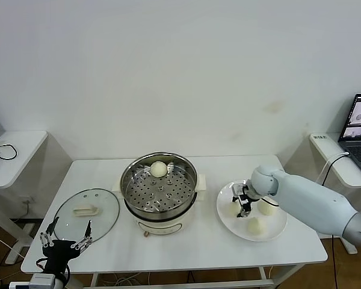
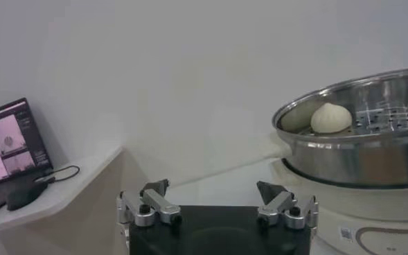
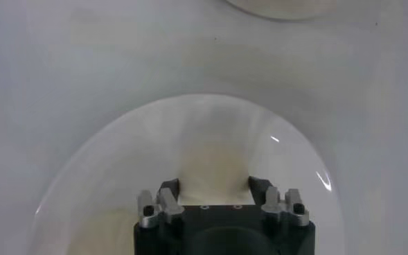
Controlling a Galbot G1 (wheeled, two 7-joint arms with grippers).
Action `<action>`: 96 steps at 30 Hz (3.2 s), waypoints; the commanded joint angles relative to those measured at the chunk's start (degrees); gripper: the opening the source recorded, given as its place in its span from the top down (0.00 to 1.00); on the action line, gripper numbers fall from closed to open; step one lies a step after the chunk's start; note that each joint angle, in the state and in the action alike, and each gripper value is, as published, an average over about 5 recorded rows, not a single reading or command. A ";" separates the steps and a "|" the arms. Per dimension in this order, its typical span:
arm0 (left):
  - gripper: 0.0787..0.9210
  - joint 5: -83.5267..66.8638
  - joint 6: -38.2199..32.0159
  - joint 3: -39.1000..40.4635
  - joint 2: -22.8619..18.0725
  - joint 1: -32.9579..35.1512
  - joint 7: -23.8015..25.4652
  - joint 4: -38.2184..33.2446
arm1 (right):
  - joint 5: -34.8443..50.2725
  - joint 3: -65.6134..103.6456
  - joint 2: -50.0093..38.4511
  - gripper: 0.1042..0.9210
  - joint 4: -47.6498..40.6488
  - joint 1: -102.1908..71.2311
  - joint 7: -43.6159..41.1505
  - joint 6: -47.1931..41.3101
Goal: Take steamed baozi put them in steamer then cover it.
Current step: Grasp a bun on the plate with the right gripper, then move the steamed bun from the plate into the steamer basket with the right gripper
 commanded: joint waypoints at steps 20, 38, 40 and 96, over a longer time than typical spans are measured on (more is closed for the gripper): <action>0.12 -0.07 0.31 0.84 0.74 -1.01 0.14 -0.41 | 19.74 -11.99 0.34 0.38 7.36 34.81 -1.08 -4.97; 0.12 -0.62 0.37 -0.06 1.21 -1.89 0.14 -0.47 | 31.43 -14.48 27.02 0.37 0.39 33.26 5.75 -13.38; 0.12 -0.79 0.37 -0.33 1.25 -1.91 0.14 -0.47 | 31.88 -14.83 29.02 0.37 -0.76 32.25 6.34 -14.17; 0.12 -1.43 0.46 -0.14 0.60 -2.66 0.19 -1.33 | 28.13 -14.70 25.31 0.12 0.83 32.49 -2.25 -12.76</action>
